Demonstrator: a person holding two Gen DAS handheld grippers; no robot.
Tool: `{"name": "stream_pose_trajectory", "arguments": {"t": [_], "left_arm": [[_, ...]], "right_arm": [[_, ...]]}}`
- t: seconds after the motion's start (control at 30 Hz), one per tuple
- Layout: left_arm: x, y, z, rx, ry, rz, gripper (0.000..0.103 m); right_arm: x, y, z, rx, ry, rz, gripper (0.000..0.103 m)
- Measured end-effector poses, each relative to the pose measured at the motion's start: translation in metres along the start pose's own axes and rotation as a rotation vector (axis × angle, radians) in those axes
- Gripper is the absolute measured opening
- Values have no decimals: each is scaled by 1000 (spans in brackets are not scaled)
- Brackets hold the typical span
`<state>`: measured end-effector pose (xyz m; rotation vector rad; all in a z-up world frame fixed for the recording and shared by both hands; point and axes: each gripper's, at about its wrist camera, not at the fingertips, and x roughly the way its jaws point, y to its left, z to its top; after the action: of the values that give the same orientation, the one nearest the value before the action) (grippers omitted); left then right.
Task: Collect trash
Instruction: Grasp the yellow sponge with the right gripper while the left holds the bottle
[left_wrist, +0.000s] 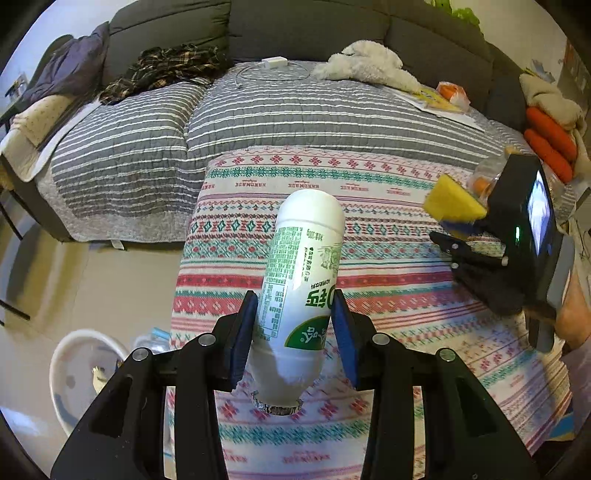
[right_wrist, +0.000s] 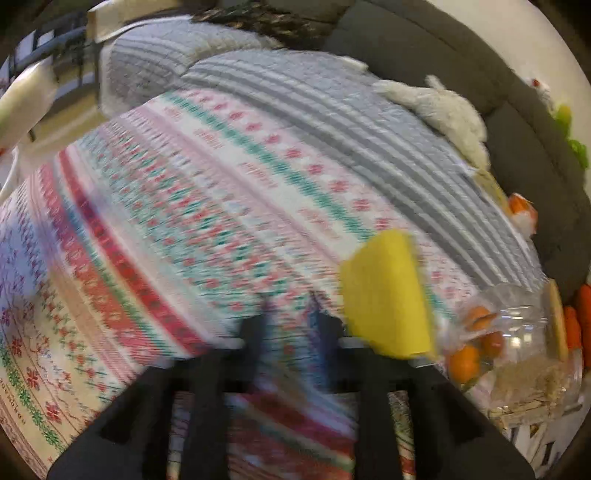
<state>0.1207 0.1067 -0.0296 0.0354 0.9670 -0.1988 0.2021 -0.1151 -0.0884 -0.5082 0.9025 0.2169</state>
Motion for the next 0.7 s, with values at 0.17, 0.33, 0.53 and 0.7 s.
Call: {"name": "stream_pose_trajectory", "arguments": {"t": [0.17, 0.33, 0.53, 0.7], "left_arm": [[-9, -14, -5, -14, -5, -29, 39], [-12, -37, -7, 51, -21, -47, 39], [-6, -30, -12, 16, 4, -55, 39], [-25, -29, -19, -11, -18, -81, 38]], "right_arm": [[15, -34, 15, 40, 25, -105, 83], [47, -47, 16, 85, 139, -17, 33], [19, -51, 6, 176, 68, 42, 0], [-25, -34, -16, 263, 30, 148, 0]]}}
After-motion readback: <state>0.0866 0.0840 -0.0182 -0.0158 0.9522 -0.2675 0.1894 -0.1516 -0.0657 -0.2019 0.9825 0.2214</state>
